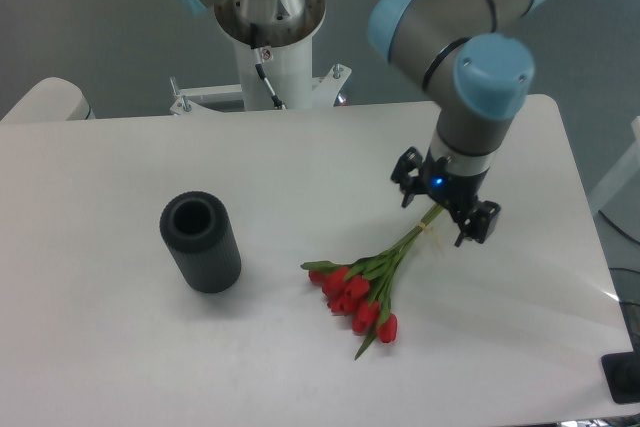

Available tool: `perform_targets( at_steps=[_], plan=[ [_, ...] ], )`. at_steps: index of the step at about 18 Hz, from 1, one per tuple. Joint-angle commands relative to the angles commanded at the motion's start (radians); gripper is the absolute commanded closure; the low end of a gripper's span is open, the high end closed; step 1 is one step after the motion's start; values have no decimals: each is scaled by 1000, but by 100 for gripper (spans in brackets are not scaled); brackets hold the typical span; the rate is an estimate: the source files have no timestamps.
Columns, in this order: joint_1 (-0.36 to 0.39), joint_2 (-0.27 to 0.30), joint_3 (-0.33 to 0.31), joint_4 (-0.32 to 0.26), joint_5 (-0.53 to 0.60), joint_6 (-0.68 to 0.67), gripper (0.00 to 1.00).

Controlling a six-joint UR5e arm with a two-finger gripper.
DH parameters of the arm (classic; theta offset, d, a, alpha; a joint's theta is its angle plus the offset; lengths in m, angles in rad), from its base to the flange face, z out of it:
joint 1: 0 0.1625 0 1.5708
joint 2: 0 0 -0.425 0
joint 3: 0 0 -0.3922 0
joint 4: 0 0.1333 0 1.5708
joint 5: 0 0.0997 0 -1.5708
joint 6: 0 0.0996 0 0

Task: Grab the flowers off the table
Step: 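Move the open gripper over the red tulip bouquet's stems and lower, then close the gripper around the tulip stems near the band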

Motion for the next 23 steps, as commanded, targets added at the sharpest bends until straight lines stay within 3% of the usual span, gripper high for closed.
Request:
perform_targets(
  at_steps=[2, 4, 12, 16, 23],
  plan=[
    [2, -2, -49, 86, -5, -13, 0],
    [-8, -21, -88, 121, -2, -19, 0],
    [-34, -60, -100, 189, 3, -5, 0],
    [-51, -103, -108, 255, 8, -5, 0],
    [-55, -104, -131, 260, 17, 6, 0]
  ],
)
